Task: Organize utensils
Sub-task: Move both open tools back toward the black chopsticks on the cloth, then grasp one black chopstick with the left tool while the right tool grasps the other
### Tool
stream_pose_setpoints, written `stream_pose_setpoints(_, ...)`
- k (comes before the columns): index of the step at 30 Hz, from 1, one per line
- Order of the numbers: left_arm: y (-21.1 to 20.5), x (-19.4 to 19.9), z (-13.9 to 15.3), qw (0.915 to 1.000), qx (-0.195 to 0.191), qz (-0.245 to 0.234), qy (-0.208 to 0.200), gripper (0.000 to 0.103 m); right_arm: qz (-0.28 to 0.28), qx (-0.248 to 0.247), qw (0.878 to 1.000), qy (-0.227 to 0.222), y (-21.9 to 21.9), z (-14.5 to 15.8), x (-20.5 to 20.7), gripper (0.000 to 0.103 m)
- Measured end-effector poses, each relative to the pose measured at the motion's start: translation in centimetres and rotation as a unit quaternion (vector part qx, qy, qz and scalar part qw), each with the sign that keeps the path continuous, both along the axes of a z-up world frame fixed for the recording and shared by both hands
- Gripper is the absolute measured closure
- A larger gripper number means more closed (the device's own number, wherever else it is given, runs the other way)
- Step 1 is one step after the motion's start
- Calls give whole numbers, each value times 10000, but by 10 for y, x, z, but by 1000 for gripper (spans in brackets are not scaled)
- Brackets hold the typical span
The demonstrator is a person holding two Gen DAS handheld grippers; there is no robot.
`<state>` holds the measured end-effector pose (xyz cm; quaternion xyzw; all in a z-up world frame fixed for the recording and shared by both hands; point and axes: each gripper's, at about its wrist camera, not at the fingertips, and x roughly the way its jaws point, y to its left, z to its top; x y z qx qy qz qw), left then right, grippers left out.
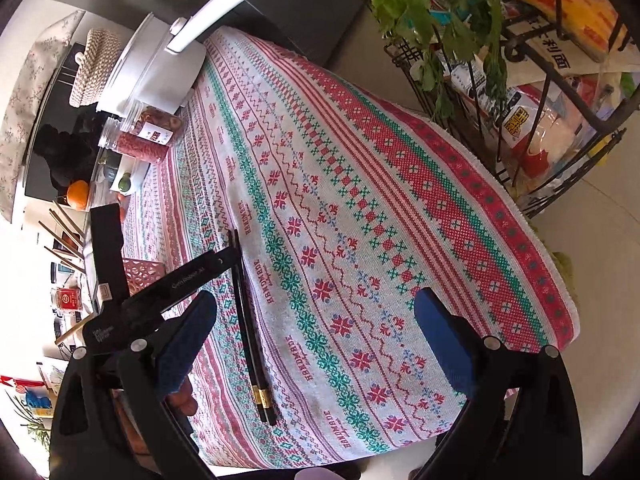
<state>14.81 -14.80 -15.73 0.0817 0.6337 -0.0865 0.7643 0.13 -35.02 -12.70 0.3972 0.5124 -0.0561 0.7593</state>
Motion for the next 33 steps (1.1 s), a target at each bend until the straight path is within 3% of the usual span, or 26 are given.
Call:
stream_pose_setpoints(2, -4, 0, 1, 10000, -58, -1, 17, 30, -18, 18, 10000, 32, 0, -2, 1, 7)
stream_pose_setpoints(6, -18, -2, 9, 9997, -108, -237, -9, 70, -33, -16, 10000, 63, -1, -3, 2, 7)
stream_pose_setpoints(9, -21, -1, 10, 9996, -168, -226, -37, 87, -52, -35, 9999, 104, -2, -5, 4, 7)
stream_pose_setpoints(11, -13, -2, 12, 9995, -241, -174, -111, 93, -59, -31, 9999, 140, -2, -7, 5, 7)
stream_pose_setpoints(15, 1, -4, 12, 9992, -360, -39, -160, 99, -48, -118, 9997, 208, -1, -9, 8, 7)
stream_pose_setpoints(23, 45, -31, 19, 9977, -563, 216, -320, 100, 144, -364, 9986, 353, 17, -15, 24, 7)
stream_pose_setpoints(27, 84, -57, 27, 9973, -491, 172, -527, 100, 308, -797, 9955, 406, 34, -17, 40, 7)
stream_pose_setpoints(31, 133, -83, 31, 9967, -353, 281, -674, 100, 355, -1528, 9870, 346, 55, -14, 64, 7)
stream_pose_setpoints(33, 155, -88, 35, 9961, -304, 376, -739, 100, 422, -1552, 9864, 336, 63, -17, 72, 7)
